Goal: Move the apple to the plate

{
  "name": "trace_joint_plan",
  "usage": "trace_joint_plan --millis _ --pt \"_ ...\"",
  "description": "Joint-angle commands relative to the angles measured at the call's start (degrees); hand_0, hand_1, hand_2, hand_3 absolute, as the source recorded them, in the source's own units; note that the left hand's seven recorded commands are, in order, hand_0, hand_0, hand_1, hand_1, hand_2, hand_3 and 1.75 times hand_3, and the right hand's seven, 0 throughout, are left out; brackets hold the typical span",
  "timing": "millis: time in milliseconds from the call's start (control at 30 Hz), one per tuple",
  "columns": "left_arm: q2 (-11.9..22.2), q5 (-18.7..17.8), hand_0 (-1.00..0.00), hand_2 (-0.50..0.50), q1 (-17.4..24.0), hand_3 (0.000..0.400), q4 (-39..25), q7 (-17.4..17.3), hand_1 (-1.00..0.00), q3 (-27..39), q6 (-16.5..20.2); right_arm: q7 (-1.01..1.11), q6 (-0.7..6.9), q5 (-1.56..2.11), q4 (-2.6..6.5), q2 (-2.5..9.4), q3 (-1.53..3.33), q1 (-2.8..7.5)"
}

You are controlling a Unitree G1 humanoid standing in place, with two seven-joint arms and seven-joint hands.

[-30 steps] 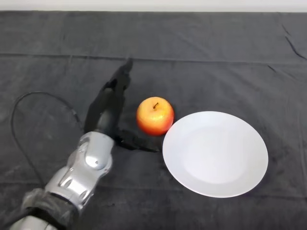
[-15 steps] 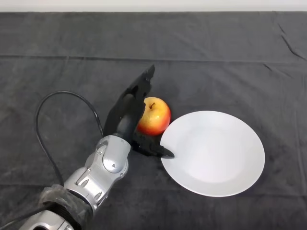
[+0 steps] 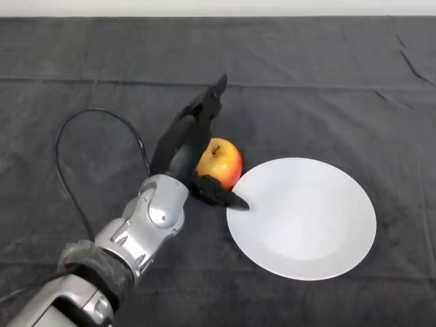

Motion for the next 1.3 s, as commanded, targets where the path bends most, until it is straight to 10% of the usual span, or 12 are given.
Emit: trace_joint_plan --millis 33,67,100,133,233,300,333,867,1300 --pt "1.32 0.20 -0.29 -0.15 -2.30 0.118 3.16 1.14 0.00 -0.47 -1.37 -0.30 -0.64 0.71 -1.85 0.70 -0.26 -0.67" --pt "1.30 0.36 -0.36 -0.18 -2.65 0.144 3.93 1.31 0.00 -0.53 -1.58 -0.29 -0.64 0.71 -1.83 0.69 -0.26 -0.67" --pt "1.27 0.48 -0.85 -0.42 -2.96 0.339 4.64 1.46 0.00 -0.55 -1.77 -0.27 -0.65 0.71 -1.81 0.68 -0.26 -0.68" --pt "1.23 0.61 -1.00 -0.50 -3.29 0.400 5.42 1.64 0.00 -0.57 -1.96 -0.26 -0.65 0.71 -1.78 0.67 -0.27 -0.68" --pt "0.90 0.90 -1.00 -0.41 -4.03 0.400 7.30 2.28 -0.18 -0.62 -2.28 -0.22 -0.66 0.72 -1.72 0.64 -0.28 -0.70" --pt "0.52 1.06 -1.00 -0.05 -4.47 0.400 8.40 2.80 -0.90 -0.71 -2.32 -0.20 -0.66 0.73 -1.66 0.62 -0.29 -0.71" --pt "0.38 1.09 -1.00 0.00 -4.63 0.400 8.81 2.99 -1.00 -0.74 -2.33 -0.18 -0.66 0.73 -1.64 0.61 -0.30 -0.72" --pt "1.09 0.44 -1.00 0.00 -5.65 0.400 7.65 2.75 -1.00 -0.24 -1.55 -0.01 -0.70 0.77 -1.34 0.48 -0.36 -0.79" --pt "5.96 2.11 -1.00 0.00 0.65 0.400 -19.25 2.61 -1.00 1.48 7.88 -0.03 -0.71 0.74 -1.46 0.55 -0.32 -0.77"
